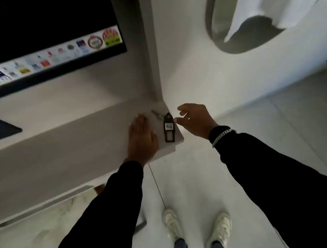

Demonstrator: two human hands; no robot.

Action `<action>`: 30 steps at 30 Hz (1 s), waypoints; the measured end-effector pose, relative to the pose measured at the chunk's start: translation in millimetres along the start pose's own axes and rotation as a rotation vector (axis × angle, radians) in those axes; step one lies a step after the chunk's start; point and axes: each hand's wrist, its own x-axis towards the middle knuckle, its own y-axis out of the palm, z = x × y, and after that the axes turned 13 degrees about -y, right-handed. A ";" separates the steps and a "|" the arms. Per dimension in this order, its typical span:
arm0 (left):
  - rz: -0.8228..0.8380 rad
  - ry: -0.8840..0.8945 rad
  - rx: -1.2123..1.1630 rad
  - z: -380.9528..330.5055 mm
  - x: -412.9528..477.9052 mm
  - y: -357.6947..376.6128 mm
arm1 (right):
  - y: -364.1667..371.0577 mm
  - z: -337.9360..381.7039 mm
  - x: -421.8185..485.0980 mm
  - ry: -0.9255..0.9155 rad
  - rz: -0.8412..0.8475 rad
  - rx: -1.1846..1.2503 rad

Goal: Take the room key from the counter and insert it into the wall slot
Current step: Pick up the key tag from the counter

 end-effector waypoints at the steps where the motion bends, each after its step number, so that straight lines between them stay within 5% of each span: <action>1: -0.024 0.021 0.054 3.8 1.9 5.6 | 9.0 -3.1 2.1 0.021 0.020 -0.014; 13: -0.044 0.010 0.220 5.8 10.8 15.7 | 31.3 -0.8 10.6 0.224 -0.048 -0.065; 19: -0.012 0.031 0.220 5.3 10.3 12.7 | 6.2 6.8 -3.9 0.515 -0.124 0.527; 26: 0.096 -0.017 0.193 -8.9 8.2 5.9 | -36.2 19.1 -51.1 0.609 -0.138 1.016; 30: 0.211 0.123 0.116 -44.0 -6.5 5.7 | -69.4 15.7 -92.3 0.606 -0.172 1.161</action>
